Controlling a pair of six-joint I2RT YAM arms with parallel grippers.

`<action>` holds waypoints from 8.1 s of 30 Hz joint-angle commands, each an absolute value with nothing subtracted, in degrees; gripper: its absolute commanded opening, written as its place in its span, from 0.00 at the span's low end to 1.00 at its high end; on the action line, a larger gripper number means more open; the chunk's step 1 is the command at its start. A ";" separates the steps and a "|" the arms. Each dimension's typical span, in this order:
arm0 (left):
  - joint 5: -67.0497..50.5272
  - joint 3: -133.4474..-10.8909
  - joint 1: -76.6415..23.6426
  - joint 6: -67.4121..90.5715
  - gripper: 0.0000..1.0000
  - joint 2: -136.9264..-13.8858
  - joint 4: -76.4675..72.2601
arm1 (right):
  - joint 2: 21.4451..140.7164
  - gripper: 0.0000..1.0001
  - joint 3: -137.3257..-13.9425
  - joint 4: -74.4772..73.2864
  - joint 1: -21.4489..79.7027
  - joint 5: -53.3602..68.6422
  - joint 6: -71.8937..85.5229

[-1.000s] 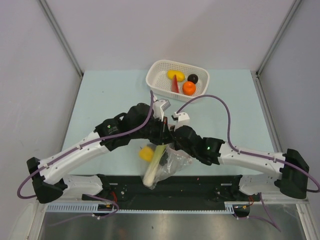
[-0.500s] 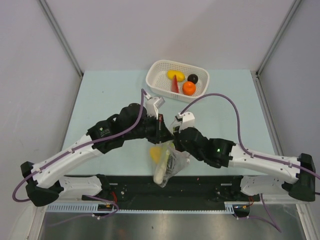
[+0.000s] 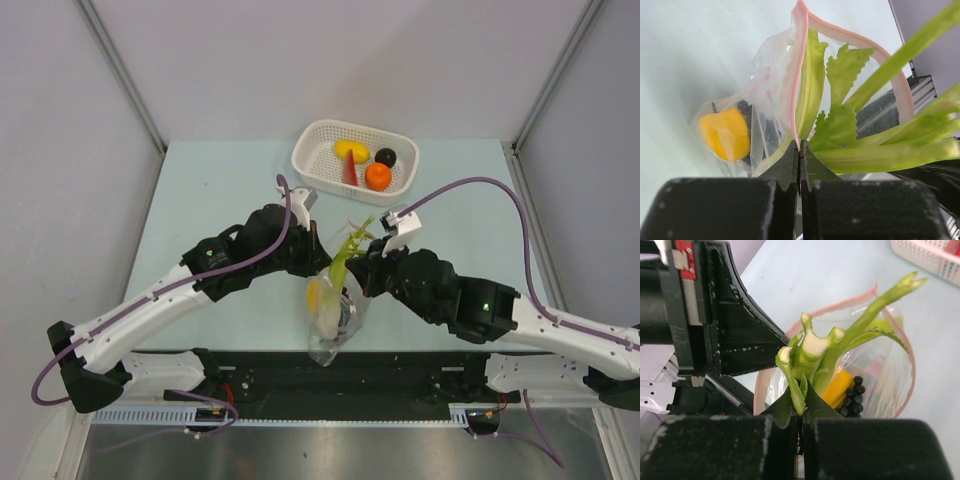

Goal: Open the zip-top bag and remove the fake food

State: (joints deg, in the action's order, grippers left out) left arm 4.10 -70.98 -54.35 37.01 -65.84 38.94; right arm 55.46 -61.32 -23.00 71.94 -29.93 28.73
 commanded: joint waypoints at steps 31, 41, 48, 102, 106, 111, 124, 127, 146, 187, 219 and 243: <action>5.53 -68.46 -54.40 33.76 0.00 -63.63 42.19 | 71.97 0.00 -90.62 5.09 34.04 -23.39 8.52; 5.45 -71.19 -54.40 31.03 0.00 -64.69 44.38 | 88.32 0.00 -90.18 11.07 25.49 -18.11 5.81; 6.50 -71.72 -54.40 30.67 0.00 -64.51 46.05 | 95.36 0.00 -89.65 11.78 23.30 -17.76 1.67; 3.87 -76.11 -54.40 31.82 0.00 -69.70 40.35 | 75.24 0.39 -88.86 -45.17 44.71 0.09 29.26; 3.95 -77.08 -54.32 32.17 0.01 -70.75 39.73 | 75.58 0.17 -86.58 -46.32 51.67 -4.91 33.13; 4.39 -79.18 -54.40 32.17 0.00 -71.80 39.20 | 77.69 0.11 -85.26 -48.51 53.96 -8.17 36.47; 1.93 -78.13 -54.49 34.63 0.00 -71.89 34.98 | 85.34 0.11 -82.62 -46.50 52.91 -5.98 41.65; 1.84 -79.63 -54.67 34.37 0.00 -73.30 34.98 | 85.08 0.11 -82.27 -46.23 52.65 -7.12 44.55; 8.09 -81.39 -56.69 37.44 0.00 -73.91 31.73 | 81.73 0.09 -69.45 -32.54 52.56 -6.50 49.22; 1.67 -46.85 -50.62 46.05 0.15 -77.78 25.58 | 79.27 0.09 -46.59 -22.53 53.70 -0.62 45.09; 1.85 -47.11 -52.47 41.14 0.34 -70.25 28.39 | 77.11 0.00 -46.58 -24.50 52.56 2.11 45.09; -12.65 -43.33 -52.38 34.28 0.78 -53.78 19.60 | 69.00 0.00 -65.47 -35.68 44.30 8.00 48.24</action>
State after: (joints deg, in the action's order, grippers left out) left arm -10.39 -40.27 -52.23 37.65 -56.27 23.42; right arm 70.06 -62.13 -35.00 44.71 6.87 46.96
